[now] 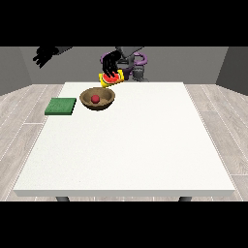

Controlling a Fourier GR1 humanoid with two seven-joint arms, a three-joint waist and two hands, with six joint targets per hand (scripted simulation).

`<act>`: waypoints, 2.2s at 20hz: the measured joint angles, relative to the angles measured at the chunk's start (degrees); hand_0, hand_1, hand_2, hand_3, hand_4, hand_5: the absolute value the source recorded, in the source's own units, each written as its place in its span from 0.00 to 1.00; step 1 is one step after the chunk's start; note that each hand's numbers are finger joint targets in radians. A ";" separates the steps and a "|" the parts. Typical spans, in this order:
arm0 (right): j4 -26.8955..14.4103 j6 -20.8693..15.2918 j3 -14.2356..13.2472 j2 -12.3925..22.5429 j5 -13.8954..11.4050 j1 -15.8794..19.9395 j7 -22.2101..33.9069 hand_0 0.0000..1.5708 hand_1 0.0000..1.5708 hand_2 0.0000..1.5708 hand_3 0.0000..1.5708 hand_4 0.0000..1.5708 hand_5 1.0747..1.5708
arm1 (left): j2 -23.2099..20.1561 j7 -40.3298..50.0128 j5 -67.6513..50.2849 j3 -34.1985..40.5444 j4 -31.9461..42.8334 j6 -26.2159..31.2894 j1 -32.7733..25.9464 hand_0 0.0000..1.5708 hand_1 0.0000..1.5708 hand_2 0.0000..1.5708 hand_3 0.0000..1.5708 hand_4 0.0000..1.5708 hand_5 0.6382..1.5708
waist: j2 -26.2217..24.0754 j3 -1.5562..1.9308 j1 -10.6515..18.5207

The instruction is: Pick the cup and pour the ball into the bowl, then pick the bowl and place it on the pad

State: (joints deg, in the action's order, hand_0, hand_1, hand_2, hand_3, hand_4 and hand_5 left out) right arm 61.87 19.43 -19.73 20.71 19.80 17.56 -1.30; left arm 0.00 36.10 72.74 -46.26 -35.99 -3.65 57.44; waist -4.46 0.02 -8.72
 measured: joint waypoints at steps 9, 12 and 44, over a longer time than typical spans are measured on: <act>0.14 -1.72 -1.91 0.72 0.48 -3.78 0.90 0.00 0.00 0.00 0.08 0.49 0.98 | -6.47 -7.98 -14.82 16.47 -10.72 -11.16 -5.64 0.40 0.40 0.60 0.43 0.82 0.97 | -3.29 -0.27 6.15; 0.27 -3.30 -1.98 -0.05 0.02 -4.18 0.76 0.00 0.00 0.00 0.00 0.50 0.97 | -7.54 -11.97 -24.98 25.53 -15.56 -14.28 -7.06 0.00 0.00 0.00 0.00 0.74 0.99 | -3.29 -0.54 8.73; -19.80 -9.06 0.01 -10.66 -4.84 1.17 -22.68 0.00 0.00 0.00 0.00 0.32 0.96 | -30.96 -24.85 -86.00 69.18 -33.14 20.63 -14.87 0.00 0.00 0.00 0.00 0.65 0.96 | 11.75 -0.45 16.44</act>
State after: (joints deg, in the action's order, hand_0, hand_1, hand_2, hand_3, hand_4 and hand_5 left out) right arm 42.07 10.38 -19.72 10.05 14.96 18.72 -23.98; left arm -30.96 11.25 -13.26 22.91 -69.14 16.98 42.57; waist 7.29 -0.43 7.73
